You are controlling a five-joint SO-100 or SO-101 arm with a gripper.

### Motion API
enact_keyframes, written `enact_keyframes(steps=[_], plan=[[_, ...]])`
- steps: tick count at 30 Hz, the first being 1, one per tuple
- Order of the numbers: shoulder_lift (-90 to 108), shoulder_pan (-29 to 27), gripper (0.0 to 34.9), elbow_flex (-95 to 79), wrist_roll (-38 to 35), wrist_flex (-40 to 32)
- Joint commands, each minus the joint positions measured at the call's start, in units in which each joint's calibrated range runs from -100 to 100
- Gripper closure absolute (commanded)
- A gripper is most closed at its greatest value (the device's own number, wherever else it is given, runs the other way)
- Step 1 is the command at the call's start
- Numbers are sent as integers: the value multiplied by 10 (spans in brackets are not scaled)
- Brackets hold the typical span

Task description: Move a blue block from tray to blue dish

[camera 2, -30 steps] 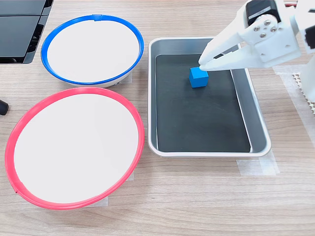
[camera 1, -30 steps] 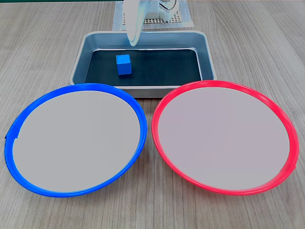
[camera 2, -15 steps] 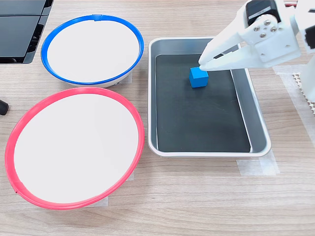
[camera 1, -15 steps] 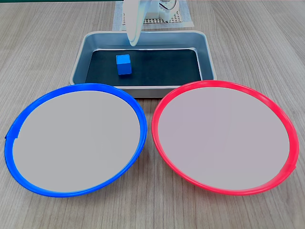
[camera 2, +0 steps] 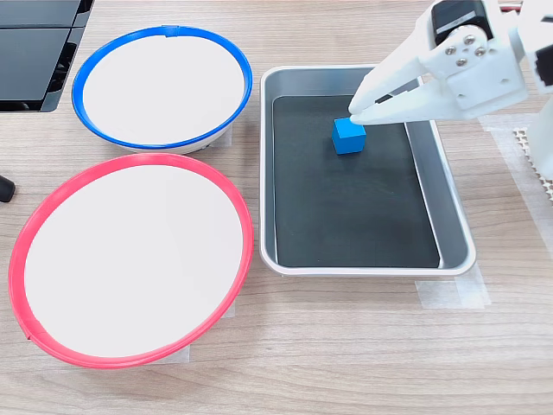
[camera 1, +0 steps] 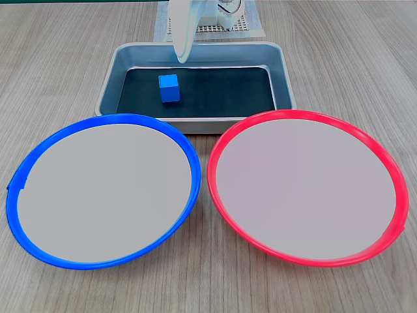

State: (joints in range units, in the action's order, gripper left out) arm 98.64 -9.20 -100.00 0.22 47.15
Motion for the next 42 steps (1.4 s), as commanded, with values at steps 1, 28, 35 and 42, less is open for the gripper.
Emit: enact_keyframes(steps=[1,28,35,42], plan=[[3,-1,346,0,-1,1],[3,-1,346,0,-1,1],[3,3,346,0,-3,1],[-107,-11,347,99,-47,65]])
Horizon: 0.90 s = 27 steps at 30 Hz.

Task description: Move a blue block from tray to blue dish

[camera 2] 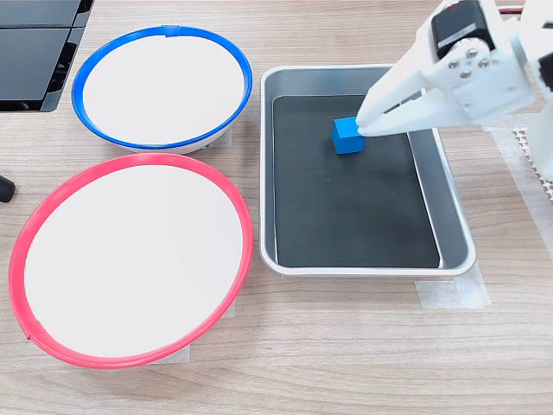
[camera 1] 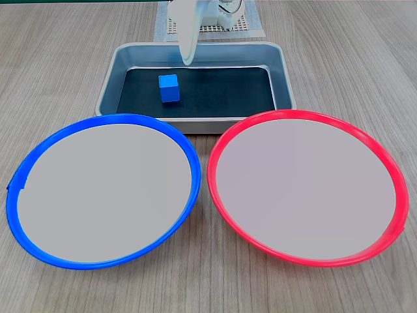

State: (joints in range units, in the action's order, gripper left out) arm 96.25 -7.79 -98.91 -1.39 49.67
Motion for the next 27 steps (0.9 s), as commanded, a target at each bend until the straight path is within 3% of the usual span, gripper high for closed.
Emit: enact_keyframes(steps=[1,6,11,14,23,27], plan=[[-133,-42,347,133,-46,54],[-360,-94,346,340,-115,169],[-518,-104,213,429,-153,177],[-589,-104,159,442,-175,138],[-738,-100,146,439,-196,29],[-781,-85,164,446,-198,11]])
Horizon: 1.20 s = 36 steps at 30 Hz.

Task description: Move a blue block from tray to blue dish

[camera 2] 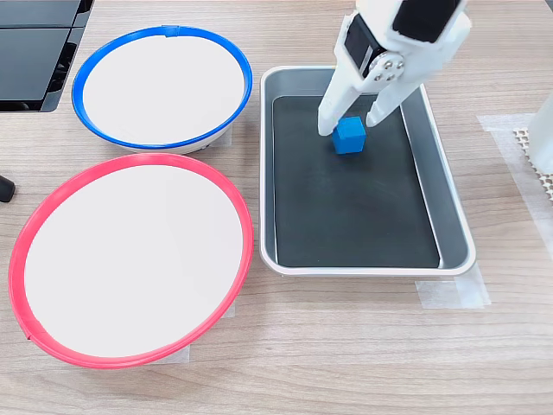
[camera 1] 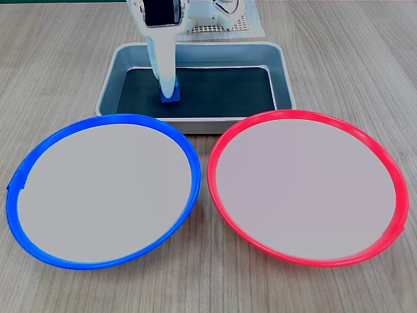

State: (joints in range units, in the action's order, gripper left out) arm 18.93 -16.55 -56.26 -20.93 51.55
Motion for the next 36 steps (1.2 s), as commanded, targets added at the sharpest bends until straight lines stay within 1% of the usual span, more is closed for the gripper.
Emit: enact_keyframes(steps=[1,2,4,6,7,9,11,13,14,15,17,19,20,28,29,30,31,32,34,35,36], plan=[[-27,12,200,29,-2,-9],[-33,14,211,32,-2,-9],[-46,21,254,42,-2,-6],[-57,25,324,60,-2,3],[-62,26,346,72,-1,12],[-68,26,347,102,0,38],[-69,25,347,151,0,82],[-69,26,347,230,5,145],[-75,29,347,299,12,186],[-86,34,347,370,23,202],[-119,40,347,466,42,190],[-160,41,347,519,55,155],[-186,40,347,538,60,125],[-362,34,346,624,69,2],[-378,34,335,630,67,-10],[-403,36,282,632,62,-40],[-411,37,260,630,60,-55],[-418,38,215,630,57,-71],[-421,39,144,620,51,-97],[-419,40,112,614,49,-106],[-415,40,96,606,48,-116]])
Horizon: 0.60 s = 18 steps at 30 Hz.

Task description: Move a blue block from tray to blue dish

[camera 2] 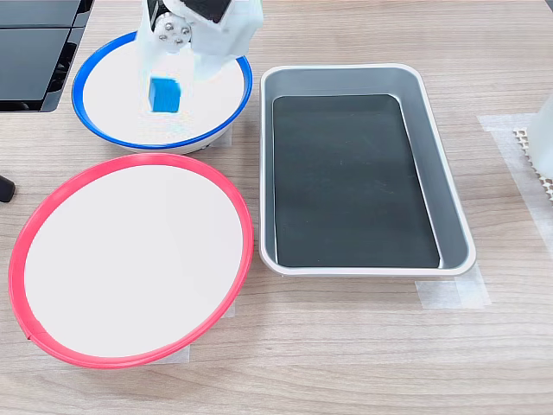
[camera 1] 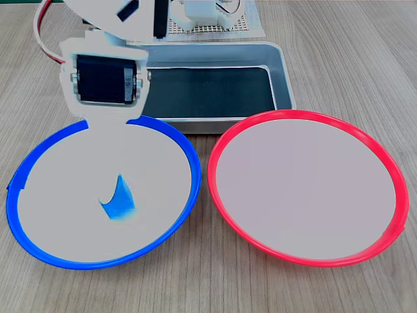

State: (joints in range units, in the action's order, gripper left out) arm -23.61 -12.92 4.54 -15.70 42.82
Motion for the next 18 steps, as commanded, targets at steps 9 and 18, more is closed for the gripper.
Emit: enact_keyframes(steps=[9,18], plan=[[281,-6,348,-263,76,-137],[841,37,349,-762,164,-88]])
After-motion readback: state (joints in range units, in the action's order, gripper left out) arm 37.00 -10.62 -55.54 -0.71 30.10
